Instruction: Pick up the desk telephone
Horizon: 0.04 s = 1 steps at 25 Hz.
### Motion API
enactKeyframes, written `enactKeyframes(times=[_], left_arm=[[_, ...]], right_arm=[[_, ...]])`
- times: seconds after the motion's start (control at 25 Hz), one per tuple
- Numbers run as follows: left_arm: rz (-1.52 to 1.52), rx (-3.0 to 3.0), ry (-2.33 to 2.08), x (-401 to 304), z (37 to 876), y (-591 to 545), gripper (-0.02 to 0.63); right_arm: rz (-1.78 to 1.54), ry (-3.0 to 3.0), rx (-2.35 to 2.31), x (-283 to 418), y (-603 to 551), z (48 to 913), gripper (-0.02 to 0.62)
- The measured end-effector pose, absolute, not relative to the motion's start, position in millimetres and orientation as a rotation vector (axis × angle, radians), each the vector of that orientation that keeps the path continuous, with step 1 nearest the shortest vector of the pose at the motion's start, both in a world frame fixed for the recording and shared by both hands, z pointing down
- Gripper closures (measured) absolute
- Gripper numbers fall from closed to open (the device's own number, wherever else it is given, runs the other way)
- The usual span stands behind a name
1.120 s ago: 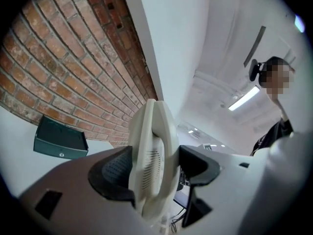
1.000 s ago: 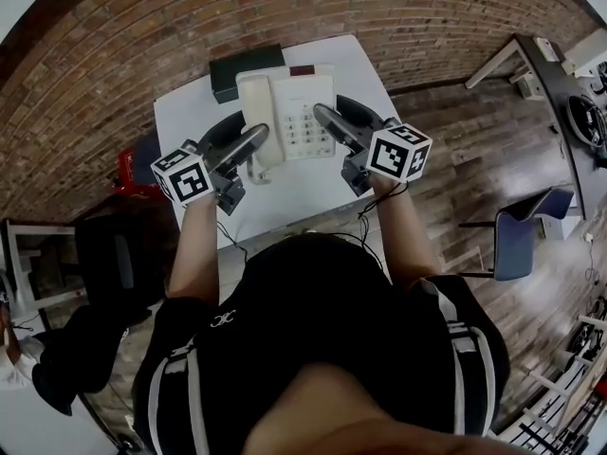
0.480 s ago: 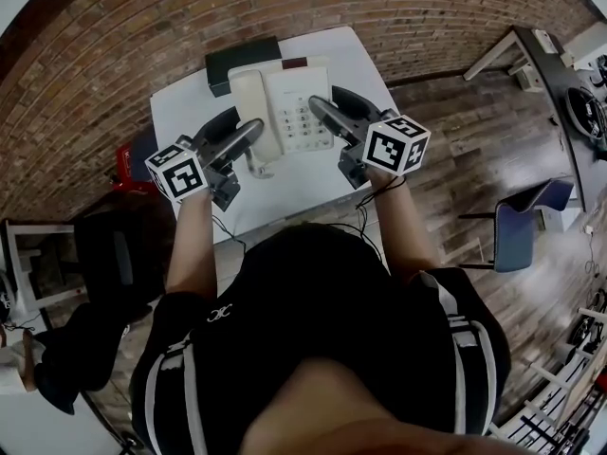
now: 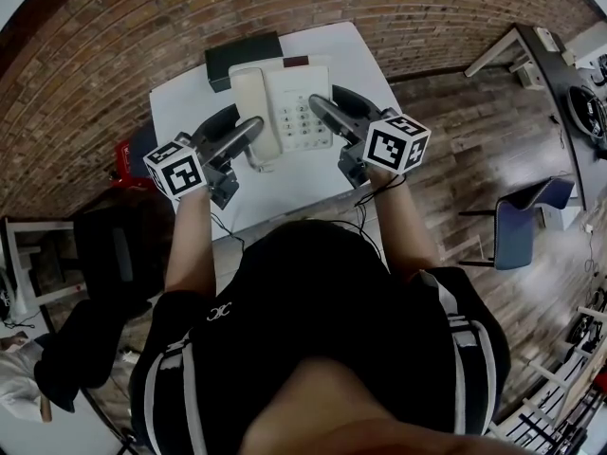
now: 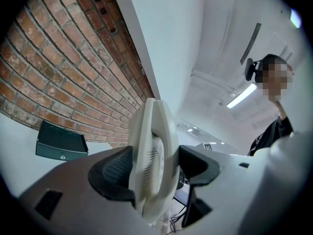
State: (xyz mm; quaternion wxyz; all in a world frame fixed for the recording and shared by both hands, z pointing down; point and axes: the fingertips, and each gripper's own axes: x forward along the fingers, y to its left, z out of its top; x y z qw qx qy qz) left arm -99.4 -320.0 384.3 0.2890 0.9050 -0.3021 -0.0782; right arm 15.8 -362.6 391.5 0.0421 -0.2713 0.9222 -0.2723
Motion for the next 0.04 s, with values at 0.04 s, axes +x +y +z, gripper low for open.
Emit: enactKeyframes(times=[0.04], left_arm=[[-0.209, 2.414, -0.805, -99.4, 385.0, -320.6, 0.305]], right_arm=[[-0.836, 2.820, -0.830, 15.6, -363.2, 392.3, 0.400]])
